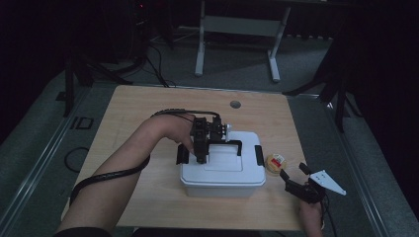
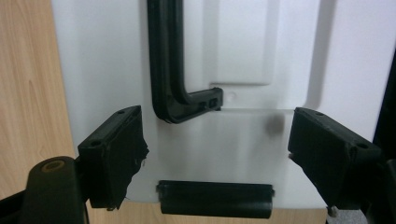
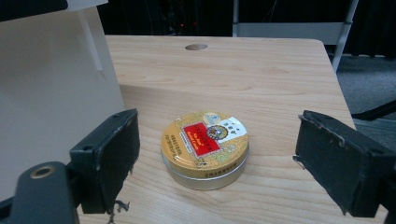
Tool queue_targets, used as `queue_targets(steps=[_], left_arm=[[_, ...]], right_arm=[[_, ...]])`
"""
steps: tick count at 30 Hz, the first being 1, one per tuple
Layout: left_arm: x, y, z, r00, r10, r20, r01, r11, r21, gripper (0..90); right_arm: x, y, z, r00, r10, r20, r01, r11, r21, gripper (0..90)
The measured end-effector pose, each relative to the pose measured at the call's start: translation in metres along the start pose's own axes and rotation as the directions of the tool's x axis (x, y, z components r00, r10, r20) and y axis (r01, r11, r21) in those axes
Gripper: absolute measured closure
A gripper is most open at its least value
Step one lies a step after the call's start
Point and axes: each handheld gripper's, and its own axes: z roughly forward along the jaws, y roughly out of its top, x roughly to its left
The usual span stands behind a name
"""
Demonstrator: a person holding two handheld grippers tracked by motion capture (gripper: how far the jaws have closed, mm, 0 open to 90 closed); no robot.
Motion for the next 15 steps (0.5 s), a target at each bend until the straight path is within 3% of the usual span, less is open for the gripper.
queue_targets(steps=[6,15], left_arm=[[0.009,0.001,0.0,0.9994,-0.032,0.01,0.032,0.9994,-0.014,30.9],[0.012,0.005,0.0,0.9986,-0.033,0.042,0.034,0.9994,-0.006,53.5]], right_arm=[[0.0,0.0,0.0,1.0,-0.001,-0.001,0.001,1.0,0.002,13.4],[0.0,0.0,0.0,1.0,-0.002,-0.001,0.002,1.0,0.002,13.4]])
